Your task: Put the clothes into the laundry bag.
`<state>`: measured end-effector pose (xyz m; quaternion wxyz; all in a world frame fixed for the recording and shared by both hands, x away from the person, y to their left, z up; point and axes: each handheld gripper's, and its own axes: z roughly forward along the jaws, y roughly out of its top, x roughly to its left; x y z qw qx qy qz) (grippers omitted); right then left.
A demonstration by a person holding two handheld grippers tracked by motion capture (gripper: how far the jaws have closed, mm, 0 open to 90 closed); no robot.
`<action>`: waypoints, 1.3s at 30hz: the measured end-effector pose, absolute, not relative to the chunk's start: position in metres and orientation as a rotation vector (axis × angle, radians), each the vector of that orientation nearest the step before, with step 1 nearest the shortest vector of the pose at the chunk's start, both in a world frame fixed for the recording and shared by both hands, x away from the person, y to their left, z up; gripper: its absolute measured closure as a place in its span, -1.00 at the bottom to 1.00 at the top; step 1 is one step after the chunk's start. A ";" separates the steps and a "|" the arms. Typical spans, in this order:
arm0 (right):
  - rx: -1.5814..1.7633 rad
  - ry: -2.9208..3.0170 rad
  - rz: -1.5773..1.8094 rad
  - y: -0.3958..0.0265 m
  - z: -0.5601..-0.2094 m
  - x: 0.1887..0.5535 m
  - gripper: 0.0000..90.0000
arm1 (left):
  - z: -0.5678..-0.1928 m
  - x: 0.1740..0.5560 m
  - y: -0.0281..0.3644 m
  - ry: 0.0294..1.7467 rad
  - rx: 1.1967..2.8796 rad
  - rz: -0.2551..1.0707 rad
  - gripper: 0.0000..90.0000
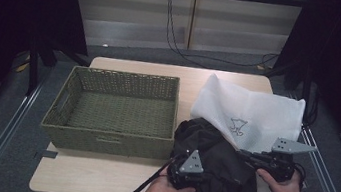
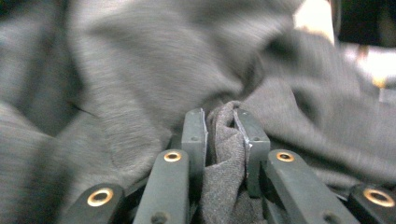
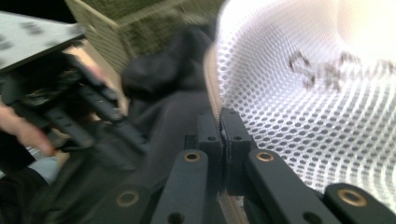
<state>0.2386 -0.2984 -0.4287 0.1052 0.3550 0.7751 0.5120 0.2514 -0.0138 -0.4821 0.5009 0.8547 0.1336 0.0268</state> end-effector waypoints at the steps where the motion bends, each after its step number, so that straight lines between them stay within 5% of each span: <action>1: 1.024 2.289 1.513 -0.294 -0.425 0.239 0.97 | -0.478 0.254 -0.014 0.330 2.045 0.084 0.71; 8: 0.923 2.324 1.551 -0.271 -0.405 0.244 0.97 | -0.456 0.275 -0.024 0.382 1.960 0.081 0.73; 20: 0.773 2.176 1.724 -0.269 -0.337 0.245 0.97 | -0.367 0.294 -0.033 0.324 1.774 0.179 0.78; 29: 0.882 2.209 1.744 -0.282 -0.380 0.230 0.97 | -0.457 0.313 -0.062 0.485 1.949 0.130 0.77; 39: 1.049 2.355 1.548 -0.292 -0.449 0.212 0.95 | -0.461 0.311 -0.054 0.493 1.966 0.099 0.55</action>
